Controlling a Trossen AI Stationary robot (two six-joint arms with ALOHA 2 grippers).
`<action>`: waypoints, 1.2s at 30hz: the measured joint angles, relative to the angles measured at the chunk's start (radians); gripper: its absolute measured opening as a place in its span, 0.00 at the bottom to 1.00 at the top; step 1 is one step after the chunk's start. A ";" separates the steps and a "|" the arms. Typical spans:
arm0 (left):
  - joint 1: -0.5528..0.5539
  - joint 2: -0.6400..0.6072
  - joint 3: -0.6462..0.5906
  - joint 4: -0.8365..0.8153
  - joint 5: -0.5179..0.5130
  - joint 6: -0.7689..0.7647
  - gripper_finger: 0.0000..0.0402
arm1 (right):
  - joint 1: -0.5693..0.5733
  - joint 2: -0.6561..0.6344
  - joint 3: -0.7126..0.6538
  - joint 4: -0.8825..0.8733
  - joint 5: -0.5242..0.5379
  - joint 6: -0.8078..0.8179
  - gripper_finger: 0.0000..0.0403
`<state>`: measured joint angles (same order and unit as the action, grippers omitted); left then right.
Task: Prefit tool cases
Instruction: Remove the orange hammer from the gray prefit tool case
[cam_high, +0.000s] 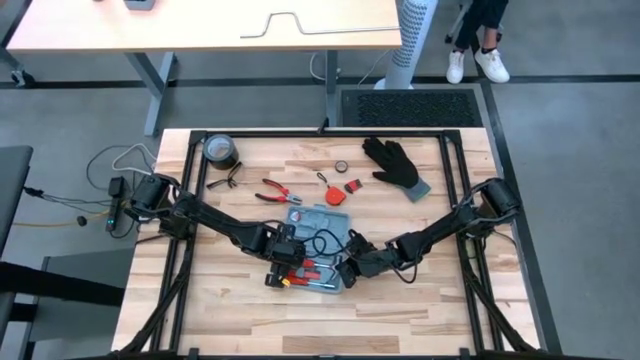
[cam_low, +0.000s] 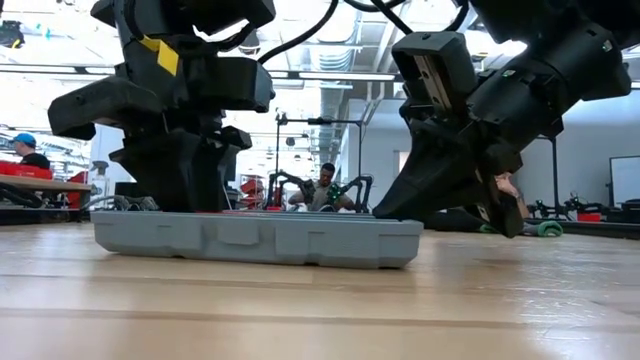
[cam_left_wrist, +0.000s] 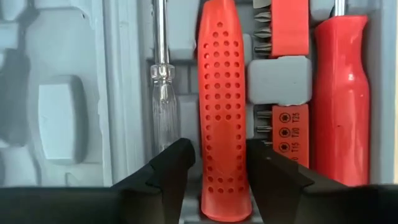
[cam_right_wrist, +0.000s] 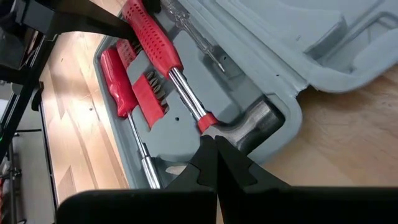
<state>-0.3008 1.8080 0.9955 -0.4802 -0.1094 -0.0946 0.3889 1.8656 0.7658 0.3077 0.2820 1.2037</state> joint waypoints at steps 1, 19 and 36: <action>0.000 0.004 0.000 0.002 0.000 0.000 0.37 | 0.000 0.000 0.000 0.000 0.001 0.000 0.00; -0.007 0.009 -0.016 0.075 -0.071 -0.103 0.20 | 0.009 0.003 -0.003 0.035 0.063 0.002 0.00; -0.006 -0.176 0.000 0.031 -0.101 -0.160 0.16 | 0.087 0.009 -0.005 0.253 0.312 -0.032 0.01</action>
<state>-0.3065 1.6324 0.9958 -0.4488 -0.2100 -0.2551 0.4758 1.8748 0.7608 0.5608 0.5939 1.1722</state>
